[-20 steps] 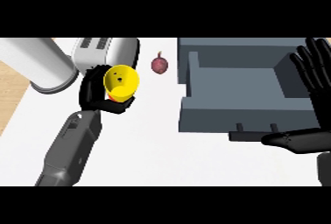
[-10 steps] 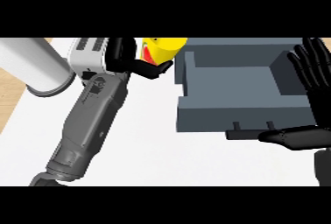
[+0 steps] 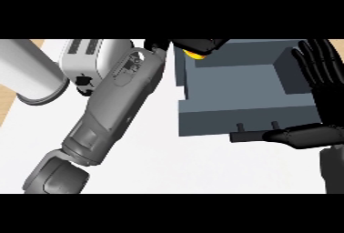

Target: Pick up the cup, place it into the drawer and close the drawer

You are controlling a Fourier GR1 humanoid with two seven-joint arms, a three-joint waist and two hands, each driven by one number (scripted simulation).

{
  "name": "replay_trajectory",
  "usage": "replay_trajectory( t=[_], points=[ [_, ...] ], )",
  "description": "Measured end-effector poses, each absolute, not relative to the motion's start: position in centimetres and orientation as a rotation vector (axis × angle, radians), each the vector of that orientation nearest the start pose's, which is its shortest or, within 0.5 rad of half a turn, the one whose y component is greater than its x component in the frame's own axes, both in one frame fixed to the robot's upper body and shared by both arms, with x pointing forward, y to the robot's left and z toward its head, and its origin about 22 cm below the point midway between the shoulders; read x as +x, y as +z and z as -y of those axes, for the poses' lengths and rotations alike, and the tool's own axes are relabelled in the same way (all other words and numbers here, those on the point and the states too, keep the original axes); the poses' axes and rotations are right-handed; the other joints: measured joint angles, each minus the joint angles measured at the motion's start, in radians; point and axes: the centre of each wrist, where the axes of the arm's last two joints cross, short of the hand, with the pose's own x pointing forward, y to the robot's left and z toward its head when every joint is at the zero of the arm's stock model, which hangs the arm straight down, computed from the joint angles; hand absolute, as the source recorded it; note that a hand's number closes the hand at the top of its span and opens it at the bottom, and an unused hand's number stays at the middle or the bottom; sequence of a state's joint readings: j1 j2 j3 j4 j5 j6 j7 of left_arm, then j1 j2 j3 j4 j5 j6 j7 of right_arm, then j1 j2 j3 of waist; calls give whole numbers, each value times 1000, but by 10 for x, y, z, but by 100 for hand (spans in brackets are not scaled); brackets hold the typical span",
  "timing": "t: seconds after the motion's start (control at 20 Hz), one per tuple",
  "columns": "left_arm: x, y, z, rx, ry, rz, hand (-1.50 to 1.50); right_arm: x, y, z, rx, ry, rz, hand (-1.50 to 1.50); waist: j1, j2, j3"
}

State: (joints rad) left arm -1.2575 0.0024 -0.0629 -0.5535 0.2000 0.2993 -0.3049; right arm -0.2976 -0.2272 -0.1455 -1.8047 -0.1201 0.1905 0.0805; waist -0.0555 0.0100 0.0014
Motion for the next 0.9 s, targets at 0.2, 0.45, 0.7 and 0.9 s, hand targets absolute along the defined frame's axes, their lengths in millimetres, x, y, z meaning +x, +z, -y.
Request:
replay_trajectory(
  t=[0.2, 0.45, 0.7, 0.9],
  points=[
    [445, 167, -35, -34, -252, 1919, 150, 284, 152, 266, 53, 297, 2011, -150, -29, 8, 0],
    [446, 150, -34, -12, -359, 1806, 150, 289, 153, 261, 78, 313, 2027, -150, -62, 18, 1],
    [445, 131, -38, 9, -445, 1738, -150, 294, 159, 254, 115, 340, 2043, -150, -104, 30, 1],
    [442, 120, -40, -3, -455, 1729, -150, 298, 162, 246, 151, 370, 2054, -150, -129, 36, 1]
  ],
)
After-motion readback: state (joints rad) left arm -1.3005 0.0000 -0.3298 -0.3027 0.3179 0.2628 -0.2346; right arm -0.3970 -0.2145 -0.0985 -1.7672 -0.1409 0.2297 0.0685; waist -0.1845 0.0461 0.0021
